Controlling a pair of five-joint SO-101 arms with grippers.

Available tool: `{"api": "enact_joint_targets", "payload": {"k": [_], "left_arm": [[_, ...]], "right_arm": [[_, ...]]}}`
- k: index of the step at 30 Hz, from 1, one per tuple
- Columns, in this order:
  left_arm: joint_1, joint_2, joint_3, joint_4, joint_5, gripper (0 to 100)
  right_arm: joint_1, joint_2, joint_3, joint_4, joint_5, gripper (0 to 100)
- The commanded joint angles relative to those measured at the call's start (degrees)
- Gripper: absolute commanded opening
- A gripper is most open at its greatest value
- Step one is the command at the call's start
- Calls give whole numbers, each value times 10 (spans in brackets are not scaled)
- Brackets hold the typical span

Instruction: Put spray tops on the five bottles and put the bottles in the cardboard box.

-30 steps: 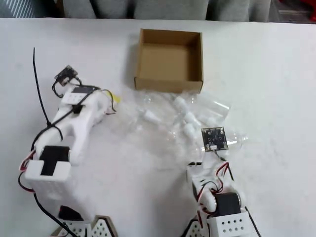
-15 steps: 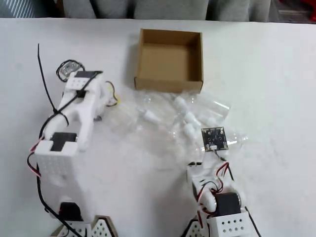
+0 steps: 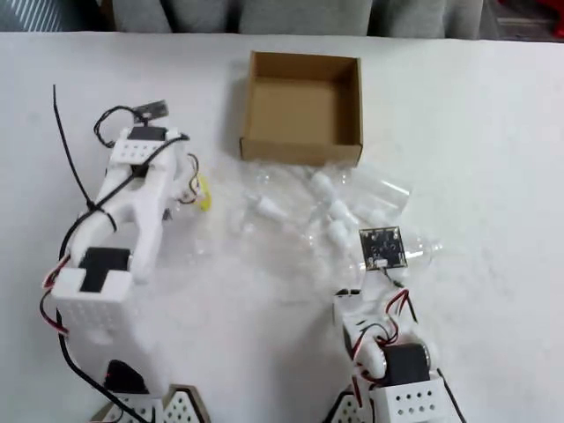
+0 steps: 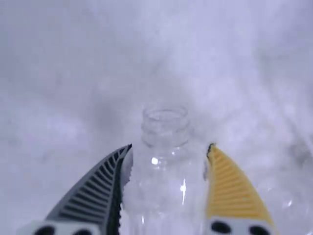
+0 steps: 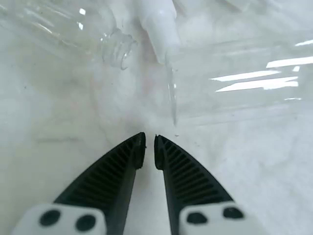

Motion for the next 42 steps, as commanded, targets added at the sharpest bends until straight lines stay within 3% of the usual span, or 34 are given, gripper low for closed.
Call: {"api": "enact_joint_targets", "payload": {"k": [1,4,13,17,21,25,30,35,42], "left_arm": [[-12,-98,29,4,-272,23],[-12,-125,54,4,-366,23],[-14,-154,131,-62,-367,24],[-15,-153,141,-79,-293,26],[-15,-152,163,-114,-198,27],[-16,-154,177,-135,-191,31],[-28,-156,170,-111,-185,200],[-28,-155,135,-36,-185,365],[-31,-152,91,10,-185,384]], "right_arm": [[-2,-2,5,6,-4,18],[0,-2,5,6,-4,18],[-3,-1,5,6,-4,18],[-39,-1,5,6,-4,21],[-127,-2,5,6,-1,20],[-164,-2,5,6,-1,19],[-163,-2,5,6,-1,19],[-164,-2,5,6,-1,19],[-164,-2,5,6,-1,19]]}}
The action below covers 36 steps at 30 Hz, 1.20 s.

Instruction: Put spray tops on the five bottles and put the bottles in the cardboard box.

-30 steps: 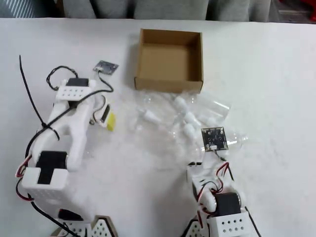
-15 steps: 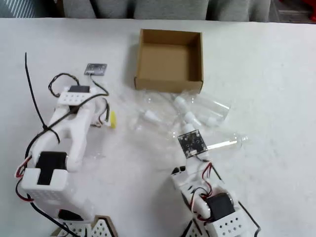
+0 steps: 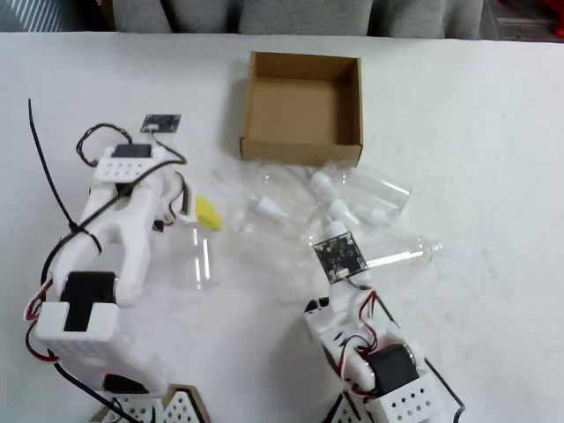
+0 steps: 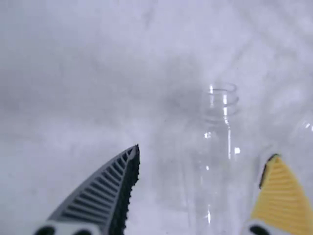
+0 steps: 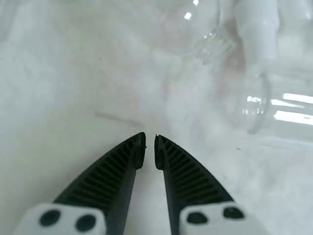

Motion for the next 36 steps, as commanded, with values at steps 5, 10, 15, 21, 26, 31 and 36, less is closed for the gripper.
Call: {"api": "enact_joint_targets", "payload": {"k": [5,10,15,21,26,31,36], "left_arm": [[-8,-35,-31,32,6,384],[6,-34,-25,39,52,384],[24,-16,-29,58,70,384],[22,82,-117,122,70,384],[22,133,-158,136,70,383],[27,134,-159,124,66,282],[27,134,-158,103,66,42]], "right_arm": [[-3,-2,5,6,-2,19],[-3,-2,5,6,-2,19],[-3,-2,5,6,-2,19],[-3,-2,5,6,-2,19],[-3,-2,5,6,-2,19],[-3,-2,5,6,-2,19],[-3,-2,5,6,-2,19]]}}
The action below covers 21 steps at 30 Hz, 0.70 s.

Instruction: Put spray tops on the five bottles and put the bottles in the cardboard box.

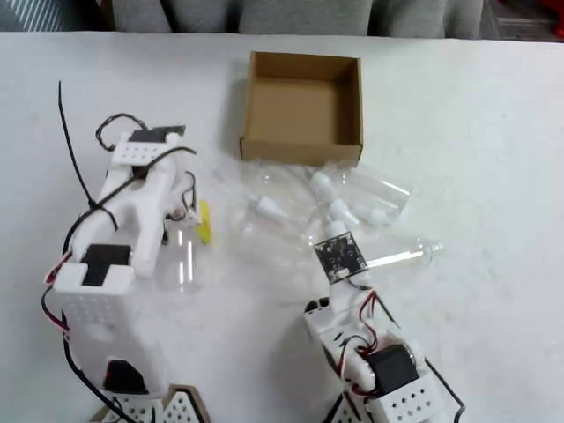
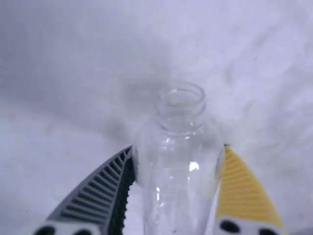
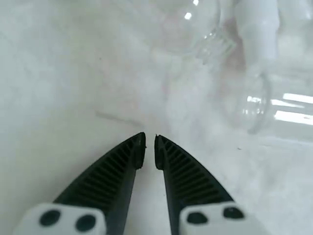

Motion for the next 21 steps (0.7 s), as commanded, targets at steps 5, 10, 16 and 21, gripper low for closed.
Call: {"api": "enact_joint_targets", "payload": {"k": [5,10,16,21], "left_arm": [[10,-7,-21,-23,-37,21],[10,-21,-18,-25,-62,21],[10,-104,69,-98,-62,21],[10,-186,150,-155,-62,22]], "right_arm": [[-3,-2,5,6,-2,19],[-3,-2,5,6,-2,19],[-4,-2,5,6,-2,20],[-5,-1,5,6,-2,18]]}}
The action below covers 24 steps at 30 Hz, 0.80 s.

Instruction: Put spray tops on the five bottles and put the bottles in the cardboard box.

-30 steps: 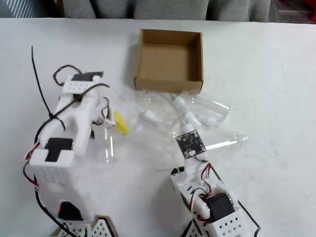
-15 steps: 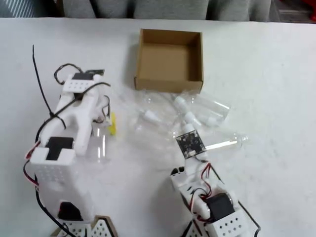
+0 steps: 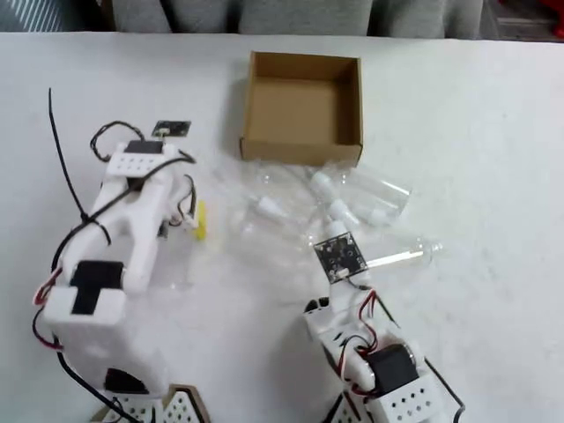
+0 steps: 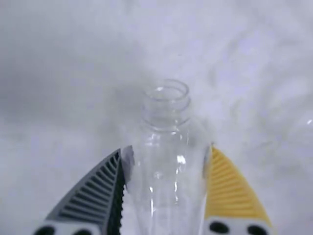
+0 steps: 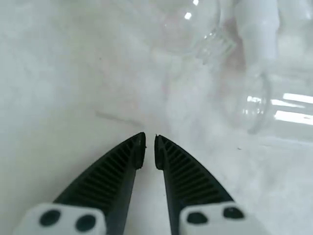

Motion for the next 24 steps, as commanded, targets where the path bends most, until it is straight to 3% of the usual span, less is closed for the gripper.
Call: {"api": "enact_joint_targets", "payload": {"k": [1,7,12,14,19,21,24], "left_arm": [[9,-102,55,-62,-8,22],[7,-190,127,-123,-8,22],[0,-286,204,-174,-8,23],[-14,-325,226,-185,-7,24],[-68,-368,229,-186,-2,24],[-79,-367,221,-186,-2,24],[-84,-365,217,-187,-2,24]], "right_arm": [[-5,-1,5,6,-3,18],[15,-4,4,7,-1,21],[129,-4,-45,18,4,21],[176,-4,-56,-4,53,21],[270,-4,-42,-127,306,21],[291,-3,-43,-174,327,21],[301,0,-69,-196,292,21]]}}
